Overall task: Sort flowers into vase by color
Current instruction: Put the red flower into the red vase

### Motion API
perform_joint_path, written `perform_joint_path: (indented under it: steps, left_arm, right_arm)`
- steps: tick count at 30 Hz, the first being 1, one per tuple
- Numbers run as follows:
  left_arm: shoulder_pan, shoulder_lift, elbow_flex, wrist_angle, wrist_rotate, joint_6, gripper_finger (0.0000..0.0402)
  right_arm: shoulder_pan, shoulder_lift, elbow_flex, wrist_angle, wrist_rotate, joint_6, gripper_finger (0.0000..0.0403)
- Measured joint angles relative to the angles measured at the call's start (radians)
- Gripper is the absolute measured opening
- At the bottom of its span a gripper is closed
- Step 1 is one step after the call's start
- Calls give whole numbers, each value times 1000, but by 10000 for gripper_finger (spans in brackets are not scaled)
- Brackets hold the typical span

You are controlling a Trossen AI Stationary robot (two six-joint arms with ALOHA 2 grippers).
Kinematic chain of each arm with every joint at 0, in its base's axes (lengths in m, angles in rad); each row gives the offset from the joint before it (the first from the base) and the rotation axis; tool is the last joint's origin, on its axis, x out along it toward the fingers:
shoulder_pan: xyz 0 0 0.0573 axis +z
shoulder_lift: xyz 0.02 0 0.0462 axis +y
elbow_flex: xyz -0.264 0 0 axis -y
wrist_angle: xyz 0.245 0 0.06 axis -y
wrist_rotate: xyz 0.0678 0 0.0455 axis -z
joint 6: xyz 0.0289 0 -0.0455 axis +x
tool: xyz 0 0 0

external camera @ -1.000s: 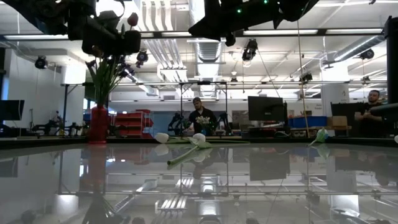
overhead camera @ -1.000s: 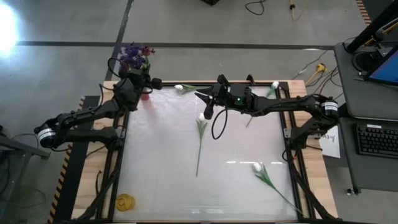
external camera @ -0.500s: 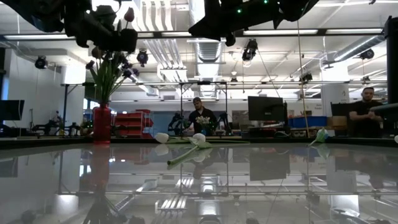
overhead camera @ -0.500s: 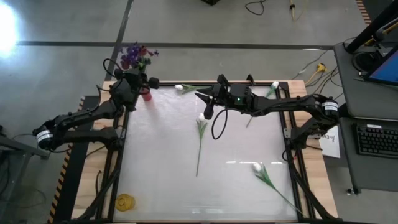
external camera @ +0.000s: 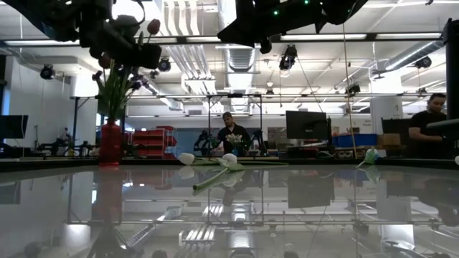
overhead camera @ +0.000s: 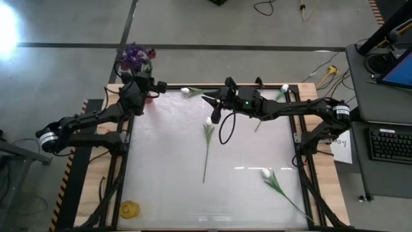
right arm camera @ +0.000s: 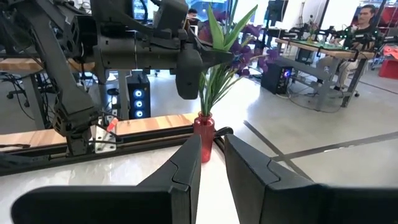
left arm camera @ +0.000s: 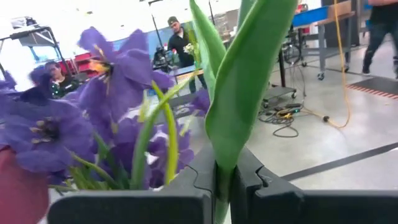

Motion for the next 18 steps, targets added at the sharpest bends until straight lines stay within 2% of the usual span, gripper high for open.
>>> perform_joint_path:
  steps: [18]
  left_arm:
    - [0,-2,66,4,-2,55,0]
  right_arm:
    - [0,0,0,-5,0,-2,63]
